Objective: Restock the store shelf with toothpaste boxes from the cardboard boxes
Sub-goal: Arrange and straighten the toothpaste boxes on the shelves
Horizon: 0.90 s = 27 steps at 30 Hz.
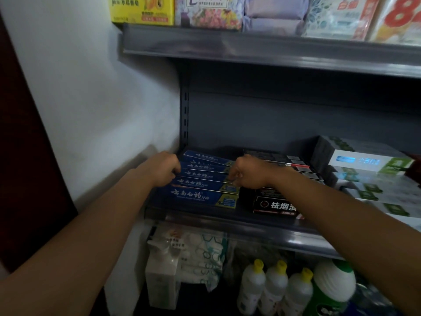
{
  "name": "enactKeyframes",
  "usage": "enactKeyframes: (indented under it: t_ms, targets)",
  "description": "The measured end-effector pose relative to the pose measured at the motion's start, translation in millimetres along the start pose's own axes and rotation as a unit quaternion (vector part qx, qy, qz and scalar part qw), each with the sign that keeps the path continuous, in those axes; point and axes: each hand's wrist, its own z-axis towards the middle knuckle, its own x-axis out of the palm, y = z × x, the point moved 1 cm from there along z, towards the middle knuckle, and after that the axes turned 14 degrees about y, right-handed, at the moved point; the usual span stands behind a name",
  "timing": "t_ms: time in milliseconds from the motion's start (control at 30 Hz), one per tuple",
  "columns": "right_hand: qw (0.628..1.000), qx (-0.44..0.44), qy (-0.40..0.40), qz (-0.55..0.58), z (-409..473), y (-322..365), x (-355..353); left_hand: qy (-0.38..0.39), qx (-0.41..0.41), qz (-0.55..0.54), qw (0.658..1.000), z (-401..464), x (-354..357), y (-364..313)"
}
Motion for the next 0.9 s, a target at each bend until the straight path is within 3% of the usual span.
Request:
enactKeyframes:
  t_ms: [500,900]
  targets:
    - [1.000,-0.002,-0.016,0.023,4,-7,9,-0.042,-0.020,-0.067,0.997,-8,6,-2]
    - [0.998,-0.021,-0.004,0.064,-7,-2,7,-0.054,-0.020,-0.056,0.997,-7,8,-7]
